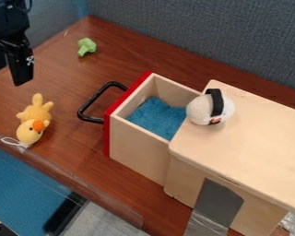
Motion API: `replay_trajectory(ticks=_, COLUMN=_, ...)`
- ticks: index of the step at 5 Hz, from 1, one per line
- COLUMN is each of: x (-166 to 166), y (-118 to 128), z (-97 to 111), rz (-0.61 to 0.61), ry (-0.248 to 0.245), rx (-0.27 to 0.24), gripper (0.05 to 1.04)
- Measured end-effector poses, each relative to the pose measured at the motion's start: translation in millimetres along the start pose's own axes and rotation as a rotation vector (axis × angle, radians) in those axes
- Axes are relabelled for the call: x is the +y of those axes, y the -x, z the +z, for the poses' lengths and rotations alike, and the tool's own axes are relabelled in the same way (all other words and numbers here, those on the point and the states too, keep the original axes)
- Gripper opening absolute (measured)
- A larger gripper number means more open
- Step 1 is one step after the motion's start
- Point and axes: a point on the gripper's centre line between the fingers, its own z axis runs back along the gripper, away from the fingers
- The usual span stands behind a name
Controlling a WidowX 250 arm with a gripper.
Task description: Put the white object inside the drawer
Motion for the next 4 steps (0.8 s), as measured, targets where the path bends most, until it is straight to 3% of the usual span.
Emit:
replay_trajectory(ticks=1, x=-3, y=0, z=-6, rz=0.001, ry=0.014, rx=0.018, gripper=0.999)
replay_trajectory(ticks=2, x=-45, y=-23, z=-4, rz=-0.124, ry=-0.010, rx=0.060, gripper=0.999)
replay_trajectory(ticks=3, x=-91, y=-45, z=15, rz=-0.231, ry=-0.027, rx=0.030, gripper=0.999)
replay_trajectory(ticks=4, x=-140, y=-66, z=31, rz=-0.333, ry=0.004, rx=-0.006, gripper=0.999)
